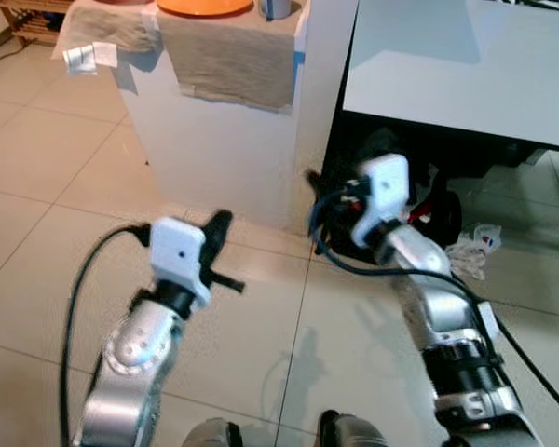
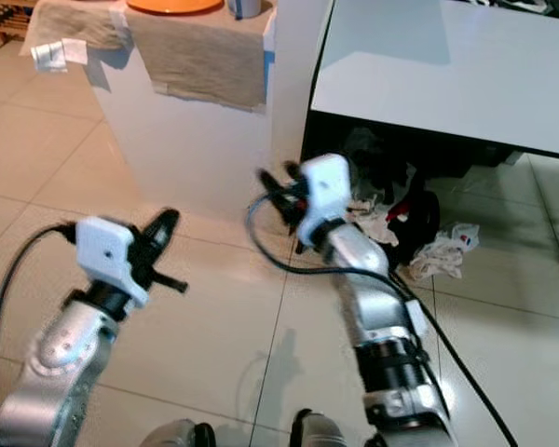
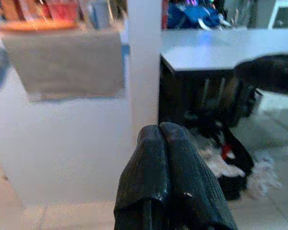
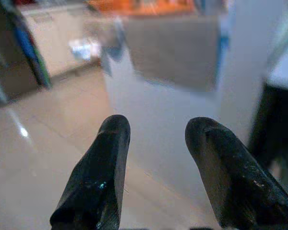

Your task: Setting the table

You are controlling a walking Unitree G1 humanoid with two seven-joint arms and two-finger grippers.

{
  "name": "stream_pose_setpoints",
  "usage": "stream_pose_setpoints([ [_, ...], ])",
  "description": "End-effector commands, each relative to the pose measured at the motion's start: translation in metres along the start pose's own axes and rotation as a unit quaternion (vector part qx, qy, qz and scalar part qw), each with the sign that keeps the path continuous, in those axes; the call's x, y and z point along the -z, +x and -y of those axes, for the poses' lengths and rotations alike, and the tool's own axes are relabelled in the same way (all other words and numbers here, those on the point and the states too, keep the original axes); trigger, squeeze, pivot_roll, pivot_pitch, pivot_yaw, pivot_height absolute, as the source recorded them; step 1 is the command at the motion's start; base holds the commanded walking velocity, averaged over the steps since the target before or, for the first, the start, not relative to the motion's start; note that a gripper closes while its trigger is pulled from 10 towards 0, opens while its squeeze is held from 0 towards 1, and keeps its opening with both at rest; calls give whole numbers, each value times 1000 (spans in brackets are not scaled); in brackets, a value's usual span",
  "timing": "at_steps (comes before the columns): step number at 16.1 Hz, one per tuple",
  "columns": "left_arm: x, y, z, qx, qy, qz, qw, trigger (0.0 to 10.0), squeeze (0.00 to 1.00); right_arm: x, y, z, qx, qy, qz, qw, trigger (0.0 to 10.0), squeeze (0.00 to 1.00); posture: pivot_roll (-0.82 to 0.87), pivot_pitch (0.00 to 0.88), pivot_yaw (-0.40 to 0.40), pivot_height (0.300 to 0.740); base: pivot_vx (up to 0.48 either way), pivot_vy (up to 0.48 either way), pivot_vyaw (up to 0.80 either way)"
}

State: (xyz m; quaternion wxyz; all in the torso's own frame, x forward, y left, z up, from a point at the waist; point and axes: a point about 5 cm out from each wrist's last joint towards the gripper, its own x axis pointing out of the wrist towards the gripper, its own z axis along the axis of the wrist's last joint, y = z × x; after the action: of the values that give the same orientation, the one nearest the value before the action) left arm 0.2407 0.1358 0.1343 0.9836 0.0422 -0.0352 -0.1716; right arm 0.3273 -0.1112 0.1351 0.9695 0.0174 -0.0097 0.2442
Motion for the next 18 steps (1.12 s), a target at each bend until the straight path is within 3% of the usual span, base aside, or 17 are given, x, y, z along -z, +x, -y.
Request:
stream_pose_setpoints([
  [1, 37, -10, 5, 1, -18, -76, 997, 10000, 0, 36, -12, 0, 14, 15, -60, 998, 10000, 0, -10, 162, 11, 740, 0, 0, 0],
  [3, 38, -13, 9, 7, -30, -81, 996, 10000, 0, 41, -14, -9, 2, 28, -67, 997, 10000, 0, 2, 150, 5, 740, 0, 0, 0],
  [7, 39, -9, 7, -3, -25, -80, 996, 10000, 0, 48, -9, -25, -37, 4, -78, 996, 10000, 0, 22, 127, -19, 740, 0, 0, 0],
  [10, 15, -6, -18, -40, -11, -39, 998, 10000, 0, 17, 7, -36, -77, -32, -33, 996, 10000, 0, 31, 130, -28, 740, 0, 0, 0],
  [13, -5, -2, -41, -38, 40, -24, 998, 10000, 0, -20, 18, -29, -62, -21, 29, 997, 10000, 0, 25, 138, -18, 740, 0, 0, 0],
  [14, -22, 2, -41, -30, 41, 5, 999, 10000, 0, -30, 19, -21, -45, -6, 47, 998, 10000, 0, 23, 140, -15, 740, 0, 0, 0],
  [15, -24, 4, -34, -18, 27, 15, 999, 10000, 0, -24, 18, -15, -31, 7, 38, 999, 10000, 0, 23, 138, -10, 740, 0, 0, 0],
  [16, -22, 5, -30, -13, 19, 14, 1000, 10000, 0, -19, 17, -13, -27, 11, 28, 999, 10000, 0, 24, 140, -11, 740, 0, 0, 0],
  [17, 13, 3, -25, -33, -22, -46, 998, 10000, 0, 8, 11, -10, -18, -3, -18, 1000, 10000, 0, 31, 119, -22, 740, 0, 0, 0],
  [18, 31, -2, -18, -40, -40, -71, 996, 10000, 0, 20, 7, -14, -21, -4, -37, 999, 10000, 0, 31, 114, -18, 740, 0, 0, 0],
])
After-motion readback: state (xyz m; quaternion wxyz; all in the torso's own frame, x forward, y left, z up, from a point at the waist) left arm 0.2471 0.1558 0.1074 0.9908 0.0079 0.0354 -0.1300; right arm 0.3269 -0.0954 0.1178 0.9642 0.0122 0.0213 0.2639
